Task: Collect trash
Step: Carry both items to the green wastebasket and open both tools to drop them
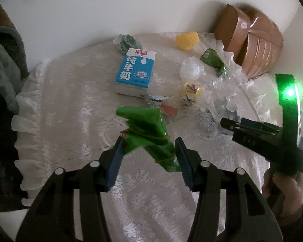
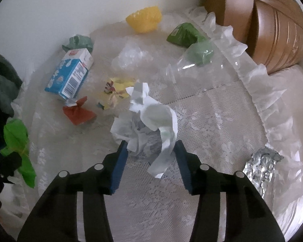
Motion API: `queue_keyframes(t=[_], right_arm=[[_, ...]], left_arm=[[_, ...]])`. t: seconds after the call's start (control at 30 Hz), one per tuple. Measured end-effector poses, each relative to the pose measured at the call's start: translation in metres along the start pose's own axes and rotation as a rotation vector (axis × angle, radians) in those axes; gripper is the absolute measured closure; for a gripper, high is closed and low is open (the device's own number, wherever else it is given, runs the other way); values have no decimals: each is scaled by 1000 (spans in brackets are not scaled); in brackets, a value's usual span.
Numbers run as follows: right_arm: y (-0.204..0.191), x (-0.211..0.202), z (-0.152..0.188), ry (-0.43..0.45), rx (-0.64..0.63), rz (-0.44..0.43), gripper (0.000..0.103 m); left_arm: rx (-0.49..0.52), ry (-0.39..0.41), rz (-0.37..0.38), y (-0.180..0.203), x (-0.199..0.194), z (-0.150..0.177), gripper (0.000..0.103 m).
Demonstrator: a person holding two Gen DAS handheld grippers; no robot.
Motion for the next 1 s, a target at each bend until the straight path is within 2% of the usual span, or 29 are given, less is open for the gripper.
queue_keyframes(t=[0.23,0.4,0.5,0.6,0.7,0.8,0.9,1.0], right_arm=[[17,-43,21,80,79,-25,54],[46,-88,63,128,123,-28,54],[78,-114,103,125,162,-10,54],[124,-143,162,100,228,42,54],[164,-151,217,54,309,104,54],[197,-145,259,6,390,140,54],[231,-124,302,-36,473,176,48],[256,-102,331,-61,541,170,36]], left_arm=[[75,1,18,20,-11,9,53],[156,4,43,61,-23,27,53],[212,-8,65,97,-30,44,53],[284,-18,109,144,-38,66,53],[346,-27,147,186,-45,87,53],[435,-39,186,236,-52,114,53],[516,-53,208,280,-58,139,53],[584,-75,226,318,-61,165,53]])
Point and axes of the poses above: each gripper's, at about its wrist camera, not at the fingertips, and x roughly the way its jaws point, y to its right, z to its underside, the point moved 4 cm from there along x, roughly the way its jaws point
